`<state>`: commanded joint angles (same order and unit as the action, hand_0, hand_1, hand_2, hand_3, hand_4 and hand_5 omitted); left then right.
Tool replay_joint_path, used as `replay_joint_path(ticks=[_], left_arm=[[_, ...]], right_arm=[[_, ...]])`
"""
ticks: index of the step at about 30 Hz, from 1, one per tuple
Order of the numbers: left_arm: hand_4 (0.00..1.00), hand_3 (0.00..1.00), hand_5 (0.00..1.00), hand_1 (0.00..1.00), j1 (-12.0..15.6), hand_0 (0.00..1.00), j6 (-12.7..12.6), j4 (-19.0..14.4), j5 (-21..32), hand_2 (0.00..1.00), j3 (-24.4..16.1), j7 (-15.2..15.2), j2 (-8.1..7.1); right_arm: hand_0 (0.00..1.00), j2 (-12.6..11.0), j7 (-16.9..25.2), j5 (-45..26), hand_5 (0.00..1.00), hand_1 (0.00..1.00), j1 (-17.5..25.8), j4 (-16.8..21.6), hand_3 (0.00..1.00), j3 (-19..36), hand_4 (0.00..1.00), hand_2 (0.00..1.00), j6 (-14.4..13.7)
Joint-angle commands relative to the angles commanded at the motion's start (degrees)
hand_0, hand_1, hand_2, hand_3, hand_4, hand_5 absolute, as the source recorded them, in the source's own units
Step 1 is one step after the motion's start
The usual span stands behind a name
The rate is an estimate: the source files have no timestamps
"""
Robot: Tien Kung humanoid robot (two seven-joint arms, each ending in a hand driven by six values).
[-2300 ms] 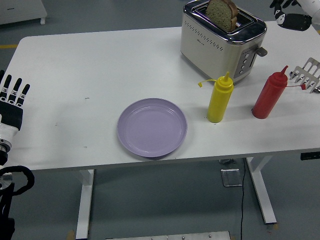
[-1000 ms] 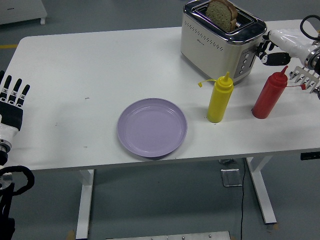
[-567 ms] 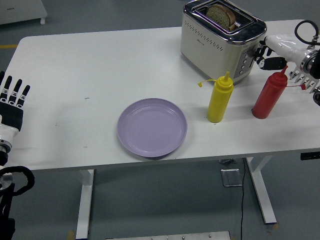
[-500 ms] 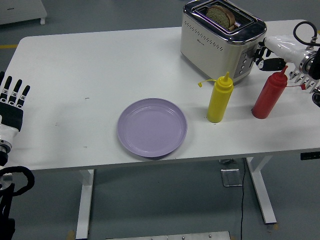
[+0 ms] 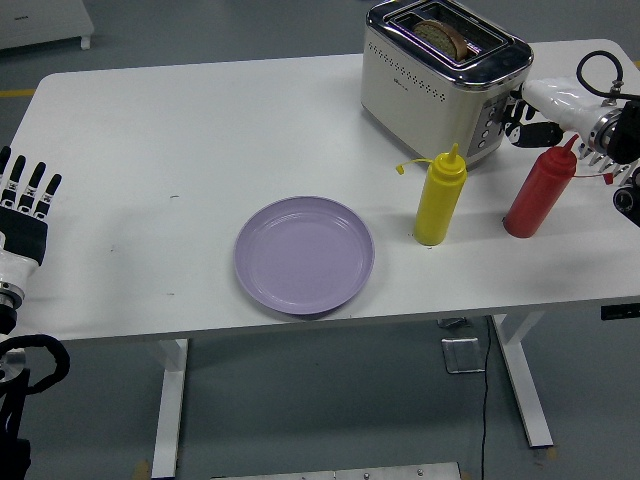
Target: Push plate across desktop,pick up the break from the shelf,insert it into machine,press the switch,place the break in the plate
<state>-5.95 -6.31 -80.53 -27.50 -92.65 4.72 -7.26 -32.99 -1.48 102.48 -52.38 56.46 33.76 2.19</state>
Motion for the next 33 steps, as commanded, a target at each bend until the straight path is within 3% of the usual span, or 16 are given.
replay_joint_path(ticks=[15, 17, 18, 23, 24, 29, 30, 33], left_arm=[[0.644, 0.866, 0.998, 0.897, -0.20, 0.856, -0.01, -0.01, -0.01, 0.976, -0.11, 0.04, 0.00], [0.644, 0.866, 0.998, 0.897, -0.21, 0.856, -0.01, -0.02, -0.01, 0.976, -0.13, 0.05, -0.01], [0.644, 0.866, 0.998, 0.897, -0.21, 0.856, -0.01, -0.02, -0.01, 0.977, -0.14, 0.06, -0.01], [0.644, 0.866, 0.998, 0.897, -0.20, 0.856, -0.01, -0.03, -0.01, 0.977, -0.19, 0.08, -0.03], [0.644, 0.866, 0.998, 0.897, -0.20, 0.856, -0.01, -0.04, -0.01, 0.977, -0.21, 0.08, -0.04], [0.644, 0.866, 0.998, 0.897, -0.18, 0.856, -0.01, -0.07, 0.01, 0.977, -0.27, 0.10, -0.04], [0.645, 0.866, 0.998, 0.897, -0.17, 0.856, -0.01, -0.07, 0.01, 0.977, -0.28, 0.11, -0.04], [0.645, 0.866, 0.998, 0.897, -0.10, 0.856, -0.01, -0.08, 0.03, 0.977, -0.24, 0.12, -0.03]], right_arm=[[0.591, -0.50, -0.40, 0.85, 0.461, 0.583, -0.09, 0.72, 0.551, 3.55, 0.274, 0.581, -0.57], [0.591, -0.78, -0.59, 1.10, 0.461, 0.583, 0.04, 1.18, 0.551, 4.56, 0.274, 0.581, -0.45], [0.641, -0.94, -0.72, 1.21, 0.437, 0.599, 0.12, 1.44, 0.566, 5.21, 0.292, 0.591, -0.36], [0.641, -1.84, -1.59, 1.61, 0.437, 0.599, 0.42, 2.83, 0.566, 9.15, 0.292, 0.591, 1.09], [0.700, -2.08, -1.85, 1.67, 0.443, 0.636, 0.48, 3.17, 0.601, 10.13, 0.373, 0.625, 1.70], [0.700, -3.00, -3.15, 2.39, 0.443, 0.636, 0.70, 4.64, 0.601, 14.10, 0.373, 0.625, 4.36], [0.725, -3.13, -3.36, 2.60, 0.490, 0.658, 0.72, 4.88, 0.637, 14.78, 0.489, 0.647, 4.74], [0.725, -3.41, -3.95, 3.17, 0.490, 0.658, 0.70, 5.67, 0.637, 17.13, 0.489, 0.647, 5.13]])
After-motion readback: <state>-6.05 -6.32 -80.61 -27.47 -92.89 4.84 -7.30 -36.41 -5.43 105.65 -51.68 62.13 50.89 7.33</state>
